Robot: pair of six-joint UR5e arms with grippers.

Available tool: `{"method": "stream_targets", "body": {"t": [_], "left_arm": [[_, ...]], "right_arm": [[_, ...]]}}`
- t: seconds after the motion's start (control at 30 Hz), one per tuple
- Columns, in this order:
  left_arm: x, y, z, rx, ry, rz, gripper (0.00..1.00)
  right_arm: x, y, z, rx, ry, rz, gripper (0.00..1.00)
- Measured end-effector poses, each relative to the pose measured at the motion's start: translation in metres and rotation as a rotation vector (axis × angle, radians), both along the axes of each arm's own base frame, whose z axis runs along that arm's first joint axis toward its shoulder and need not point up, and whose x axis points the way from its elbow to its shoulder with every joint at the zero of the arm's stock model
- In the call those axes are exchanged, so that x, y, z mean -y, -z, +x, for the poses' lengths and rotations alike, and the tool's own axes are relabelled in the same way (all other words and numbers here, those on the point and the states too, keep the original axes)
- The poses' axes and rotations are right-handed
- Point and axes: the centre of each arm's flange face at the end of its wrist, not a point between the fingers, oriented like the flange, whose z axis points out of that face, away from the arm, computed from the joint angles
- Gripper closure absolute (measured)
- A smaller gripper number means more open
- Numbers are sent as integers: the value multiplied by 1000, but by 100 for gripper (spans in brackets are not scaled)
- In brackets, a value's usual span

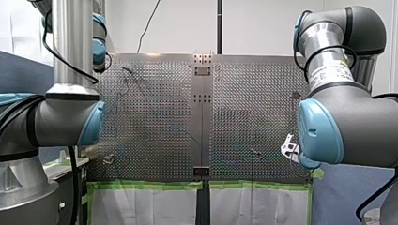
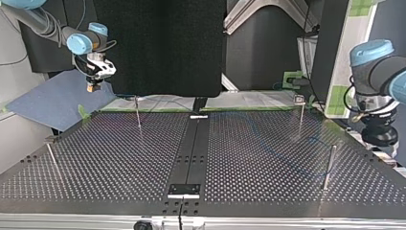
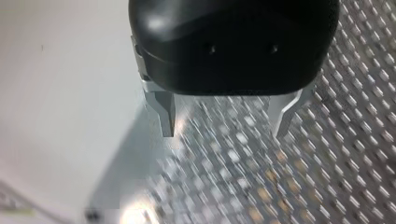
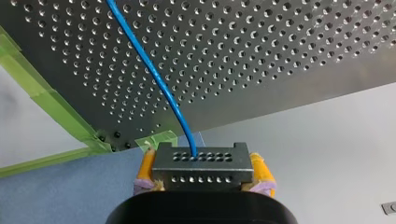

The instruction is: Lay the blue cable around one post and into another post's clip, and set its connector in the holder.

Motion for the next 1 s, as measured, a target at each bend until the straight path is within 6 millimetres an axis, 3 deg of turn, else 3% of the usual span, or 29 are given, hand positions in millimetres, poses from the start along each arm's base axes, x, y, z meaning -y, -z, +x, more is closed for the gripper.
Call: {"method": "stream_targets", "body": {"t": [0.23,0.47,0.7,1.0], "left_arm": [[17,-56,-19,38,33,81,0],[48,-113,-48,79,113,172,0],[70,-112,-84,17,125,223,0],[87,-84,-124,-103,147,230,0]], "right_arm": [[0,0,0,0,-1,2,53],[0,0,0,0,-1,1,53],[0,0,1,1,-3,1,53],[0,0,1,1,-4,1,53]]}}
